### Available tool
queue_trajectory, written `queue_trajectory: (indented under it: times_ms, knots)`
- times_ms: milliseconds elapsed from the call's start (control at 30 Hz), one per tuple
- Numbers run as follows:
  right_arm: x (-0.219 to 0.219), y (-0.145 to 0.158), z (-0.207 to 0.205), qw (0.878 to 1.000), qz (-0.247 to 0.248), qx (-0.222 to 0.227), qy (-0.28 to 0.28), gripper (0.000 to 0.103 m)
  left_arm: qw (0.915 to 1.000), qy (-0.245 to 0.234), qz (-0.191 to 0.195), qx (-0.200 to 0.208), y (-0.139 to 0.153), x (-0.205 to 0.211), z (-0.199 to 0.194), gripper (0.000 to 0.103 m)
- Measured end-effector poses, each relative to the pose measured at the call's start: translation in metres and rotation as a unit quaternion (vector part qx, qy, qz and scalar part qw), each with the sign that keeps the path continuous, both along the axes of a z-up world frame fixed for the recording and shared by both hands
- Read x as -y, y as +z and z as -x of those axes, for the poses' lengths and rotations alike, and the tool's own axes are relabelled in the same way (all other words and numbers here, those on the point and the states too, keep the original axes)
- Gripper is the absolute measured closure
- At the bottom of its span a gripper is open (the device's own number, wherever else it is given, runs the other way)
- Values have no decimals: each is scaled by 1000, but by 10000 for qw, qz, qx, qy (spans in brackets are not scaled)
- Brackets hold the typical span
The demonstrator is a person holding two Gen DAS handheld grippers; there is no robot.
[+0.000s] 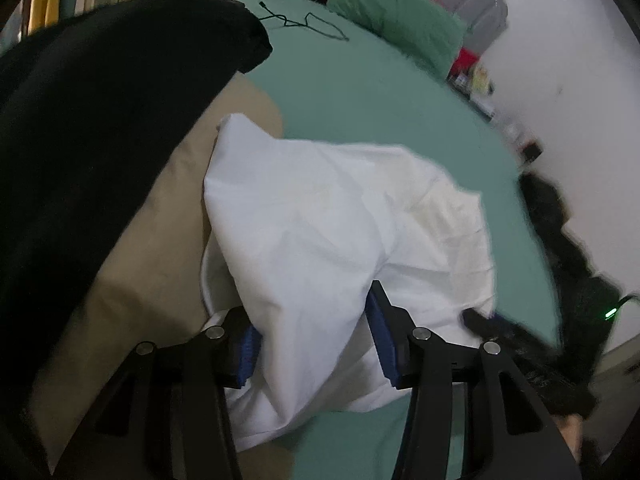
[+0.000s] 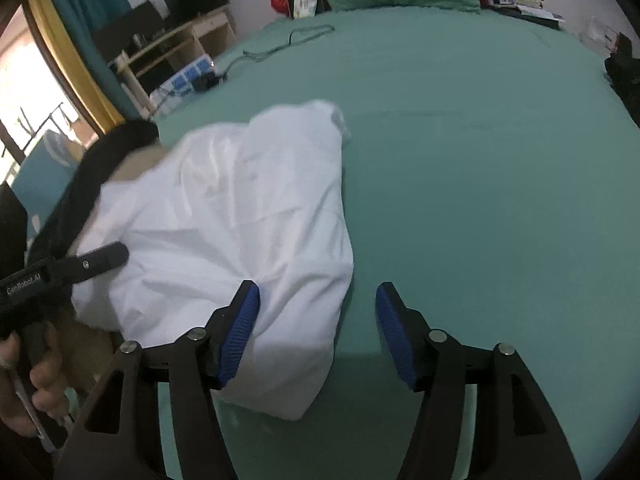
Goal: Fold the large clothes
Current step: 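Lower the bundle onto the beige garment and open the right tool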
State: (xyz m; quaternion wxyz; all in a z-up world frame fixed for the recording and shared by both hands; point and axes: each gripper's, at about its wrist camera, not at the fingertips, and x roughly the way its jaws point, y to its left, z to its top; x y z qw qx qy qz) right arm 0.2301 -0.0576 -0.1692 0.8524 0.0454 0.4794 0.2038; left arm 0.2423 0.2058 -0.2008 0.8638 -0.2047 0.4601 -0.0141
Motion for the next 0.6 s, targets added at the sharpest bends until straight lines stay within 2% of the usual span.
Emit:
queue_trajectory:
  times_ms: [100,200,467,600]
  knots:
    - [3,2,3,10000,30,-53,-32,38,9955,-148,-931,-109,-1,24,3,52]
    - [6,5,9,9998,67,-183,42,38,9902,-165,-1385,-67,3,38,9,51]
    - [30,18,37,9995,198,-260,-25,38,9920,240,-1236,65,18,32,35,51]
    - [46,24,55,9994,191,-275,-82,38,9892,301,-1431,57,26,40,49,51]
